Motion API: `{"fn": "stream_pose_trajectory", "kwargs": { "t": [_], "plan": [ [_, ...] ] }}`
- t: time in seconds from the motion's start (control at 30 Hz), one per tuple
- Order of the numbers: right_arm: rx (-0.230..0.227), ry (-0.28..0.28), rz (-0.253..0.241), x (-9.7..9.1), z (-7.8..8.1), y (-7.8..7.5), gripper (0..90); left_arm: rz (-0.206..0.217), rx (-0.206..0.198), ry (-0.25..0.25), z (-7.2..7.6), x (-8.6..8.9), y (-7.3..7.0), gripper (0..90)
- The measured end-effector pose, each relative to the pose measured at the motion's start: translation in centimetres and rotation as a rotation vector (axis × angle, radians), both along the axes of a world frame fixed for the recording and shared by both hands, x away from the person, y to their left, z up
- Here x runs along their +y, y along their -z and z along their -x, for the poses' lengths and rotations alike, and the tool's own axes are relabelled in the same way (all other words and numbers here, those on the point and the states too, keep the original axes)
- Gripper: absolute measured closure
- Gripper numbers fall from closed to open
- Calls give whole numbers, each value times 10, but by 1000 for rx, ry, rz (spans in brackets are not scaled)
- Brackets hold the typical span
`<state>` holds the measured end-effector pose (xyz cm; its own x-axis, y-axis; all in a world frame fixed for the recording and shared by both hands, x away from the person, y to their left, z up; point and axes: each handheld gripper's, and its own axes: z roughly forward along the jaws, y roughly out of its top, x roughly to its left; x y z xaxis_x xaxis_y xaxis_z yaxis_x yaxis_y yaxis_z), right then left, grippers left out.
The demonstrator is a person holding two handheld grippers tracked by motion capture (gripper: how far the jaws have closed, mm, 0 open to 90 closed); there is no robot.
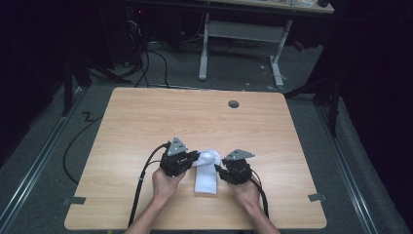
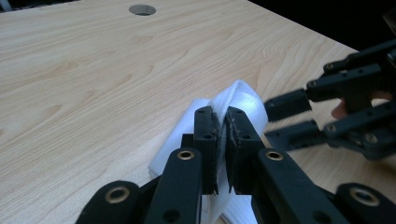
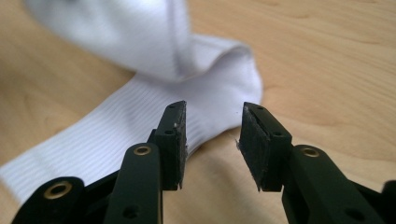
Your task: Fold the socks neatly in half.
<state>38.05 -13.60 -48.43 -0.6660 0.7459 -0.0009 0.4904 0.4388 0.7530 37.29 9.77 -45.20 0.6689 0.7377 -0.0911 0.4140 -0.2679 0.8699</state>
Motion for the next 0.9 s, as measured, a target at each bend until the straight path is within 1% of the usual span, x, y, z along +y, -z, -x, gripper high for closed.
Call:
{"fn": "stream_pose_trajectory", "kwargs": {
  "t": [0.07, 0.1, 0.13, 0.17, 0.23, 0.27, 0.33, 0.4, 0.5, 0.6, 0.67, 0.77, 0.9],
  "plan": [
    [10, -21, 9, 2, 5, 3, 613, 0, 0, 1, 1, 1, 0, 839],
    [18, -23, 14, 3, 6, 6, 613, 1, 0, 0, 1, 1, 1, 839],
    [25, -20, 16, 4, 6, 8, 612, -4, 0, 3, 1, 1, 1, 839],
    [42, -13, 8, 4, 5, 13, 610, -7, 0, 4, 1, 1, 1, 839],
    [52, -10, 12, 5, 4, 18, 609, -12, -3, 3, 2, 1, 1, 838],
    [50, -5, 4, 5, 4, 19, 609, -13, -5, 1, 2, 2, 1, 838],
    [45, -2, 6, 8, 4, 20, 608, -11, -5, -1, 3, 1, 1, 838],
    [51, 7, -2, 9, 3, 21, 607, -17, -13, 2, 5, 1, 0, 837],
    [54, 15, 4, 12, 1, 21, 602, 1, -26, 9, 12, 2, -4, 834],
    [46, 18, 12, 15, -1, 21, 602, -18, -36, 25, 20, 0, -4, 833],
    [47, 25, 13, 16, -1, 20, 605, -21, -36, 31, 24, -1, -2, 833],
    [44, 30, 16, 18, -1, 20, 608, -12, -28, 35, 30, -1, 1, 832],
    [48, 32, 20, 18, -1, 20, 612, -7, -13, 39, 34, -6, 8, 829]
  ]
}}
